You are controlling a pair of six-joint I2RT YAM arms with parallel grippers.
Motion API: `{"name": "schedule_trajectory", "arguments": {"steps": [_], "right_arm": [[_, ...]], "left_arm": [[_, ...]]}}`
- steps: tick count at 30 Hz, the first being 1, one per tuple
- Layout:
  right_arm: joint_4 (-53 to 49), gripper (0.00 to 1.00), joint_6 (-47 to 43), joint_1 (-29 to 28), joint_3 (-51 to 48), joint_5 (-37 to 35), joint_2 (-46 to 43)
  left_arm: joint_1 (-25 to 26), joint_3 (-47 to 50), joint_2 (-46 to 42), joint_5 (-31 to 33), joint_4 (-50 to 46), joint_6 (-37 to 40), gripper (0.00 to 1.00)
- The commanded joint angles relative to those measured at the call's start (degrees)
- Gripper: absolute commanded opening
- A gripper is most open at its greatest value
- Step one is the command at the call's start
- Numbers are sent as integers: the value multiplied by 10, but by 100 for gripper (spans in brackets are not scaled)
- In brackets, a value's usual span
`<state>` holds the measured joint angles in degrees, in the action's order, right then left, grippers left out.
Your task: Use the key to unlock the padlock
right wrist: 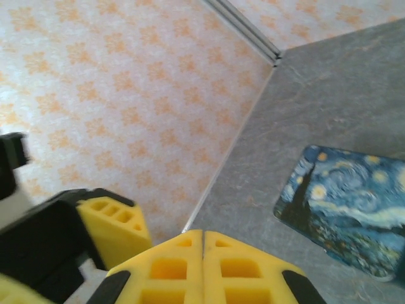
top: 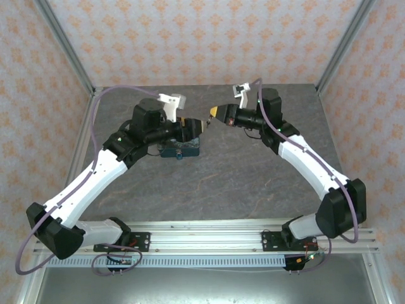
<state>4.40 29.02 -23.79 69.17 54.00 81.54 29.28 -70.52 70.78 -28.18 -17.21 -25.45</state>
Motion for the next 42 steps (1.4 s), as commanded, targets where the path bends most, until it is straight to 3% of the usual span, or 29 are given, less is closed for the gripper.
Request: {"name": "schedule_trajectory", "arguments": {"steps": [1, 8, 18, 35, 42], "right_arm": [[79, 0, 31, 3, 34, 61, 14], [141, 0, 88, -6, 31, 72, 24], [196, 0, 144, -31, 4, 69, 27], [217, 0, 166, -36, -8, 79, 23], [213, 0, 164, -38, -12, 89, 19]], "left_arm": [[-42, 69, -14, -115, 199, -152, 57], [-52, 80, -11, -160, 240, -179, 53], [-52, 74, -7, -153, 245, -188, 46], [-52, 61, 6, -159, 267, -211, 29], [-52, 48, 20, -157, 265, -215, 28]]}}
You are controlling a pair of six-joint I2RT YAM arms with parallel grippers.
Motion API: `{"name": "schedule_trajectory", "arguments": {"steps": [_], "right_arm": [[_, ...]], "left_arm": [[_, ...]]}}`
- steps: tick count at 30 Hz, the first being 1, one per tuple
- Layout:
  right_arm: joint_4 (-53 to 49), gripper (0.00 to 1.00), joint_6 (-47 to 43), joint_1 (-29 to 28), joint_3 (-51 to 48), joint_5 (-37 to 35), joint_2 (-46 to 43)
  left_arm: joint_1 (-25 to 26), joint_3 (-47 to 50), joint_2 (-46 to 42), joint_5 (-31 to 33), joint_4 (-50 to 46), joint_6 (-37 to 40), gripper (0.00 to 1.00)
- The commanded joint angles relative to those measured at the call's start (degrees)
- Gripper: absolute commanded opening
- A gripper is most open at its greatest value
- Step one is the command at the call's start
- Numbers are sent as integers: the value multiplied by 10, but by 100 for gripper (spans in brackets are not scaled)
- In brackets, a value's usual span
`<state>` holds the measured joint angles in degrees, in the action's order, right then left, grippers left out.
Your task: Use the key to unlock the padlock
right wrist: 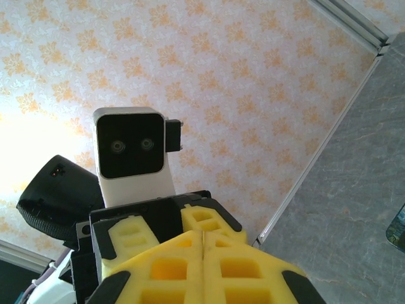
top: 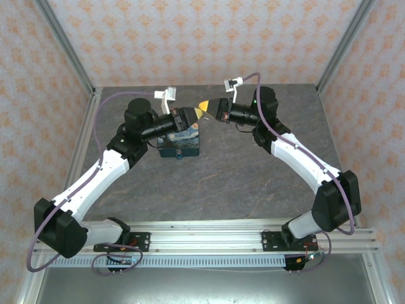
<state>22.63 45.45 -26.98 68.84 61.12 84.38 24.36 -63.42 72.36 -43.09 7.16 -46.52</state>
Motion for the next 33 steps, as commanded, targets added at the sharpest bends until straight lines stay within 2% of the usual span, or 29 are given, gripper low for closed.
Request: {"name": "schedule_trajectory", "arguments": {"steps": [1, 3, 4, 8, 13, 14, 18, 20, 25, 33], "right_arm": [[28, 0, -2, -6, -10, 18, -11], [16, 0, -11, -6, -11, 15, -16], [13, 0, -14, -6, -13, 12, -17], [1, 0, -19, -6, -14, -4, -20], [-15, 0, -9, -6, -8, -26, -19], [-22, 6, -6, -6, -6, -32, -20], [-98, 46, -14, -1, 22, -58, -26], [-111, 55, -3, 9, 31, -60, -30], [-113, 56, 26, 24, 37, -35, -34], [-109, 47, 30, 2, 31, -26, -31]], "left_arm": [[-3, -23, 6, -8, 22, -5, 29], [-3, -27, 10, -9, 24, -4, 27], [-3, -27, 12, -10, 24, -5, 23], [-3, -29, 13, -7, 15, 3, 0], [-3, -33, 7, -1, -20, 31, 0], [-3, -34, 6, -1, -27, 36, 0], [-3, -36, -2, 6, -57, 60, 0], [-4, -38, -5, 9, -71, 69, 0], [-8, -39, -9, -1, -78, 76, 0], [-9, -66, 19, -35, -69, 58, 0]]}}
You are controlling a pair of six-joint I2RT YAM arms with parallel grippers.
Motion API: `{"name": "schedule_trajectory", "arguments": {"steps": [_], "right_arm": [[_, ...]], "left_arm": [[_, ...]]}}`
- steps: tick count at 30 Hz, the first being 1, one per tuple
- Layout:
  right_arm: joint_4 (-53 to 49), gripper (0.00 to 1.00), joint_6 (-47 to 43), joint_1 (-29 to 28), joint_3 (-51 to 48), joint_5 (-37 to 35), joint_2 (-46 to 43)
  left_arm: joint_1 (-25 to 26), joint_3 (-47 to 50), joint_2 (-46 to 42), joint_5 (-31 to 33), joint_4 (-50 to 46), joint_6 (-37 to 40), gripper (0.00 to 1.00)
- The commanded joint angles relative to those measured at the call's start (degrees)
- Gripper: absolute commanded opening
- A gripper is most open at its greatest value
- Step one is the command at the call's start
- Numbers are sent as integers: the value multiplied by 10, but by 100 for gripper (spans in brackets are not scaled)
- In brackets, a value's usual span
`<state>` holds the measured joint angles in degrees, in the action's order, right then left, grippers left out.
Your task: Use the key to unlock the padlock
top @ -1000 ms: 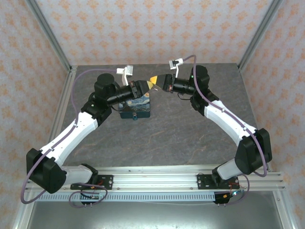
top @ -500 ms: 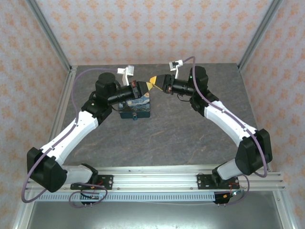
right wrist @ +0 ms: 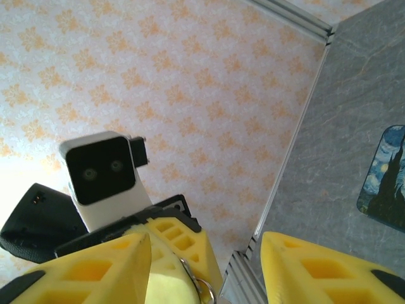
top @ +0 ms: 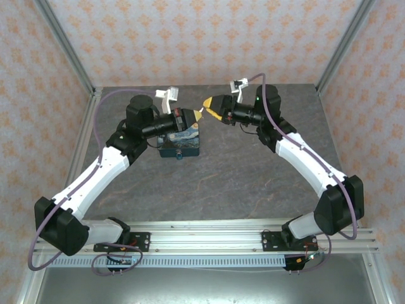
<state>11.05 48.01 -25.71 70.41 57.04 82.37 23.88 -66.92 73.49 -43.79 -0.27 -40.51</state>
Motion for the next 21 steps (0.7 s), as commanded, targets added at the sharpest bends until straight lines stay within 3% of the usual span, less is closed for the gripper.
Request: {"name": "schedule_trajectory", "arguments": {"steps": [1, 6, 11, 15, 19, 21], "right_arm": [[7, 45, 5, -13, 18, 16, -8], [8, 27, 2, -15, 32, 15, 4], [-9, 0, -11, -16, 52, 24, 23], [-16, 0, -18, -15, 56, 26, 31], [-96, 0, -80, -15, 79, -1, 29], [-166, 0, -146, -15, 101, -11, 29]], "left_arm": [[-5, -36, 12, -32, 5, -4, 0], [-4, -65, 30, -59, -14, 0, 0], [-5, -96, 41, -73, -80, 34, 0], [-8, -97, 43, -72, -97, 44, 0], [-9, -111, 45, -52, -146, 67, 0], [-9, -123, 40, -32, -186, 84, 28]]}}
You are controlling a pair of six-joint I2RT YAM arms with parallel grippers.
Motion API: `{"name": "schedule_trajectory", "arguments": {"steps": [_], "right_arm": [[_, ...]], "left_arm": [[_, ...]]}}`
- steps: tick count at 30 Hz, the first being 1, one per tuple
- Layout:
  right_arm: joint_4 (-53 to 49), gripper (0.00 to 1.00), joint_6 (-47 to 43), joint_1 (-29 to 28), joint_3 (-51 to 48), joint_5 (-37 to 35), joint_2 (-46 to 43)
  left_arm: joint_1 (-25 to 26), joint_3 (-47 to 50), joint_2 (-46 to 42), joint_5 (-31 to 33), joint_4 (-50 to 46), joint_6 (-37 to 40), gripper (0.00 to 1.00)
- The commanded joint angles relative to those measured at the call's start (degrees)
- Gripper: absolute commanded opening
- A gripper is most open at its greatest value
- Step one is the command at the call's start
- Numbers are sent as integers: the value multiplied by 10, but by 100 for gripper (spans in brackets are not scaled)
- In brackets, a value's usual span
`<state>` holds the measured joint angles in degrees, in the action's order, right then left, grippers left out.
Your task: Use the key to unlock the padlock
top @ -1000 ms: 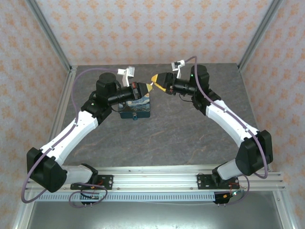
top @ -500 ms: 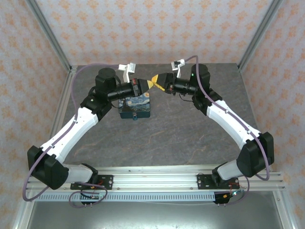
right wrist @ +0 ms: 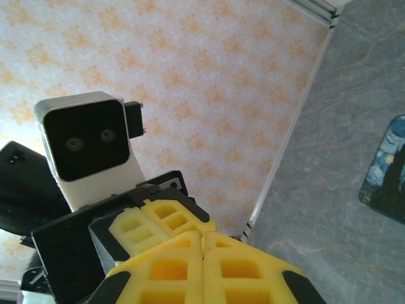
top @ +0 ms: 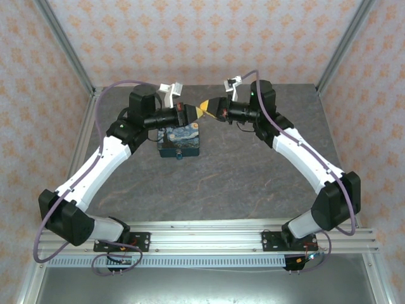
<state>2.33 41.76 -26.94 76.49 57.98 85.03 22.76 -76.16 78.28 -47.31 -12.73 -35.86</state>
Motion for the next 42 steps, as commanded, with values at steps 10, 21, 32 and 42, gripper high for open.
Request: {"name": "schedule_trajectory", "arguments": {"steps": [10, 21, 32, 42], "right_arm": [[-235, 0, -256, -2, 136, 14, 46], [-50, 0, -153, -2, 86, 58, 46], [8, 0, -100, -3, 67, 74, 49], [6, 0, -104, -10, 47, 61, 42]], "left_arm": [[-4, -106, -21, 127, -232, 186, 73], [-15, -13, -31, -47, -81, 147, 50], [-63, 85, -64, -74, 84, 8, 44], [-65, 91, -53, -87, 167, -52, 42]]}}
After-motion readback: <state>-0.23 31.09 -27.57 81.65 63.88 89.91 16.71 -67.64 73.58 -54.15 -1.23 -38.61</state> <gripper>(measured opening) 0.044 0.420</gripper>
